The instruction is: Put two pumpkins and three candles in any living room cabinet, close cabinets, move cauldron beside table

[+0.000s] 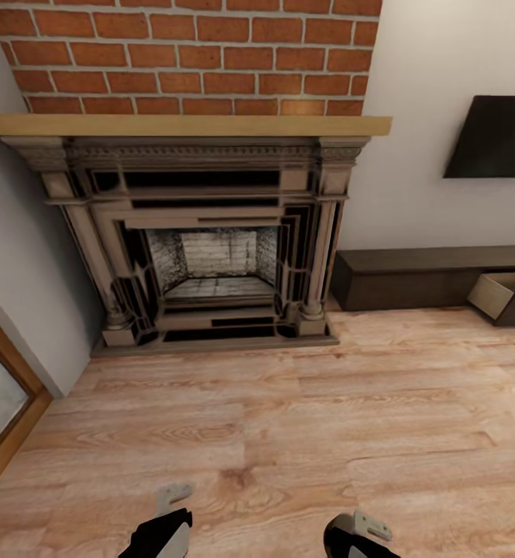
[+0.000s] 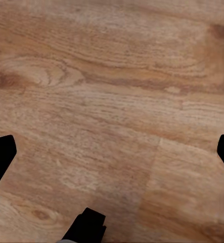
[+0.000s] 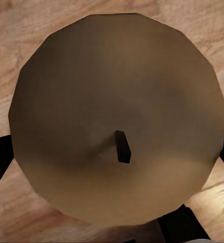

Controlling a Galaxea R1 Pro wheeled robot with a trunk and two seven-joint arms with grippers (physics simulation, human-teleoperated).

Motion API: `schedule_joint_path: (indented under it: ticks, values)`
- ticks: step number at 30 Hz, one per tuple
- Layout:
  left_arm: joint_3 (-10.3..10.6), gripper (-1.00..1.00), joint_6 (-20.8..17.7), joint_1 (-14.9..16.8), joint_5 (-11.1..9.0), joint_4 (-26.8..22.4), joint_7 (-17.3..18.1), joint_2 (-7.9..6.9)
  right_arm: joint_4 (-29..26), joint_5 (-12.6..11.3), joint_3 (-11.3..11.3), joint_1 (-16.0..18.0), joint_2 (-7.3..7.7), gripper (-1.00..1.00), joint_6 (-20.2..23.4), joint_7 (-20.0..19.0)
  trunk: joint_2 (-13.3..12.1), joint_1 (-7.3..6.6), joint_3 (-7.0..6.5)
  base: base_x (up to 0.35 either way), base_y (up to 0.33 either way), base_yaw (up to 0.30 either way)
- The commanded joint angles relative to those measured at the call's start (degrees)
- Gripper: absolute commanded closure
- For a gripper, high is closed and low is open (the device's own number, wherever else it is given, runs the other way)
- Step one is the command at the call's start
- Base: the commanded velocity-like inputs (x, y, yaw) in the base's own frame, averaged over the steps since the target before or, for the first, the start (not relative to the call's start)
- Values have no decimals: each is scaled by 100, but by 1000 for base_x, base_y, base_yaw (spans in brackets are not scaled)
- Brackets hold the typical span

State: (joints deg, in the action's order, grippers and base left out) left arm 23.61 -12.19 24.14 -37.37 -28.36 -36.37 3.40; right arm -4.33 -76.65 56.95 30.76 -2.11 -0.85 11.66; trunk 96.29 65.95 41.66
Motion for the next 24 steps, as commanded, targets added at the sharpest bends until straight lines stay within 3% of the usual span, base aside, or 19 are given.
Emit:
schedule_joint_path:
  ticks: [1, 7, 24]
  values:
    - [38, -100, -29, 3, -27, -12, -45, -6, -7, -60, 53, 3, -1, 100, -12, 25, 2, 3, 5, 323, 0, -276]
    - [38, -100, -29, 3, -27, -12, -45, -8, -7, -60, 53, 4, 0, 100, -12, 27, 2, 3, 5, 255, 0, -283]
    - [37, -100, -29, 3, -33, -12, -45, -7, -7, -60, 53, 7, 0, 100, -12, 27, 2, 3, 5, 11, 0, -284]
